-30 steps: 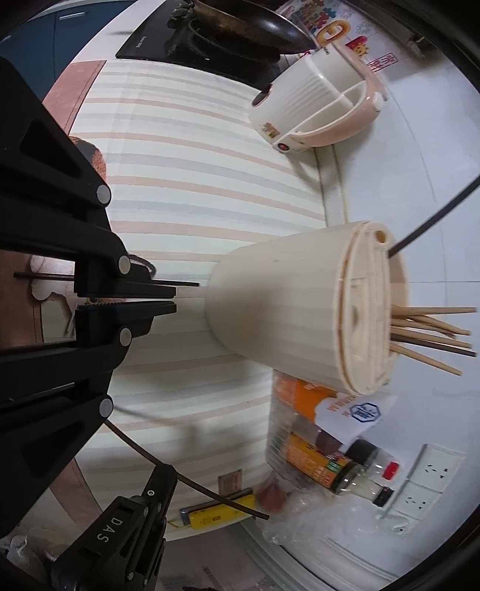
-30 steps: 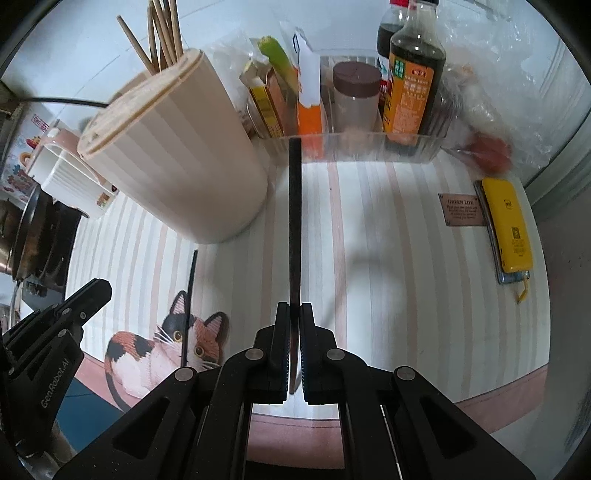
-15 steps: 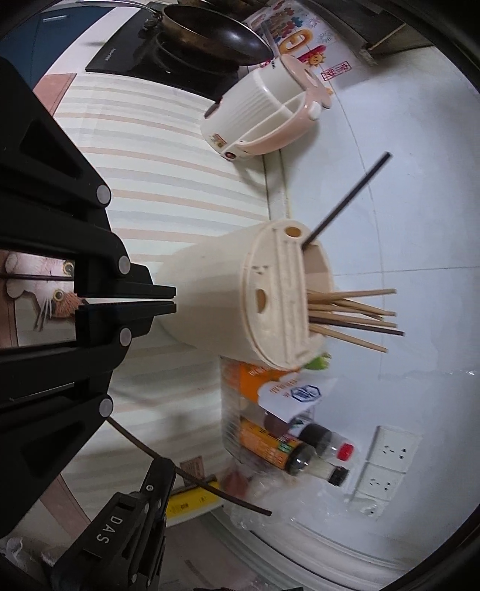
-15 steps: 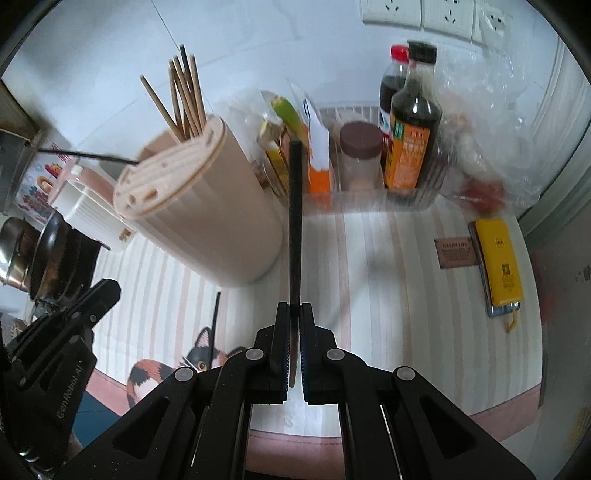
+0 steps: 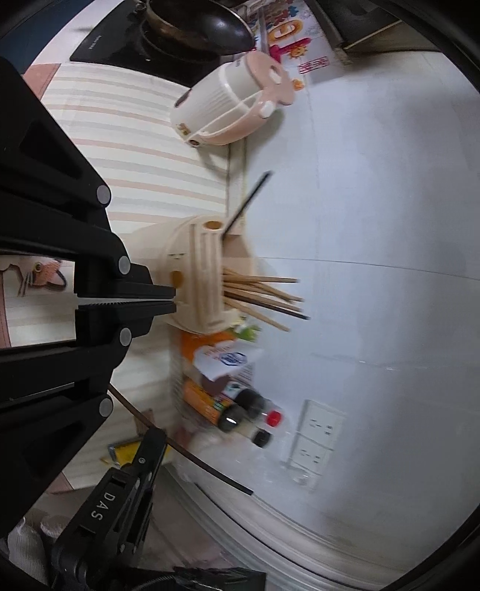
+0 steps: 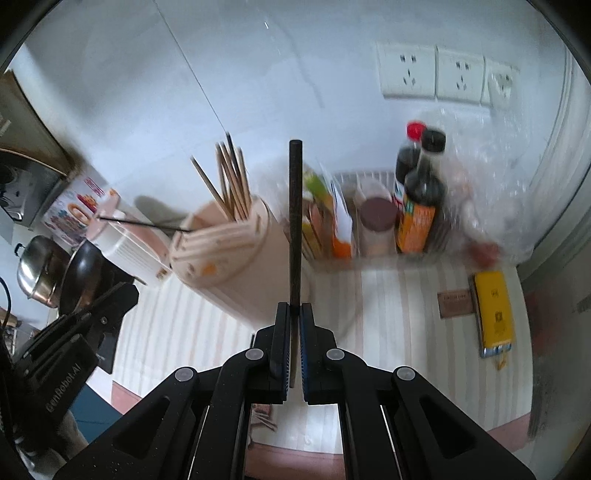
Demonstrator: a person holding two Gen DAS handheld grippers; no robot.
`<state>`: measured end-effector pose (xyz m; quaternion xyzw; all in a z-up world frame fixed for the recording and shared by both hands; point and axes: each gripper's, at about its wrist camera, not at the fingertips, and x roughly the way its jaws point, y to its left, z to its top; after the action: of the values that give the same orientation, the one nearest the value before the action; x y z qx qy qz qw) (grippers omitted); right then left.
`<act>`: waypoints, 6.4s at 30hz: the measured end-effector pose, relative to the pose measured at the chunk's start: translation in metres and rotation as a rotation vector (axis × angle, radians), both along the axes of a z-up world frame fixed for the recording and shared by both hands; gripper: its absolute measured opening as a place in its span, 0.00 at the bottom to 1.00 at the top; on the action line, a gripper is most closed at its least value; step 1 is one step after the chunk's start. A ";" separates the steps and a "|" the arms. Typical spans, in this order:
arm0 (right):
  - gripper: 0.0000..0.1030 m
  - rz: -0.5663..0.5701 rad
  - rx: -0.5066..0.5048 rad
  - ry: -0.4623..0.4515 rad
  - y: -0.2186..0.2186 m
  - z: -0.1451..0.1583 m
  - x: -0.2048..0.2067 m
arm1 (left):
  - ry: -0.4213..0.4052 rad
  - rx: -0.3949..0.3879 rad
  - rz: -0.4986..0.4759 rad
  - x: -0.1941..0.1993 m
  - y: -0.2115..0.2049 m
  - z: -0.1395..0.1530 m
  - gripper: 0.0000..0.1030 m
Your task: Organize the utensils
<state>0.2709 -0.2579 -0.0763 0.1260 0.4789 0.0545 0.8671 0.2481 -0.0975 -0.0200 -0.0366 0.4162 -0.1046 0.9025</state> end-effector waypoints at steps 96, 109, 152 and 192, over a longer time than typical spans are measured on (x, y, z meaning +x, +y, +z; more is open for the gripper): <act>0.06 -0.089 0.024 -0.244 0.004 0.058 0.041 | -0.107 -0.020 -0.028 0.011 0.006 0.050 0.02; 0.06 -0.144 0.119 -0.375 0.033 0.053 0.121 | -0.076 0.012 0.028 0.100 0.023 0.038 0.02; 0.95 -0.082 -0.195 -0.227 0.070 0.000 0.052 | -0.023 0.159 0.227 0.039 0.098 -0.010 1.00; 1.00 -0.190 -0.303 -0.378 0.074 0.139 -0.270 | -0.180 0.179 0.208 -0.230 0.078 0.092 1.00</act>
<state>0.0012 -0.1840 0.0623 0.0268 0.2969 -0.0768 0.9515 0.0180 -0.0197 0.0717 0.0105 0.3353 0.0239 0.9417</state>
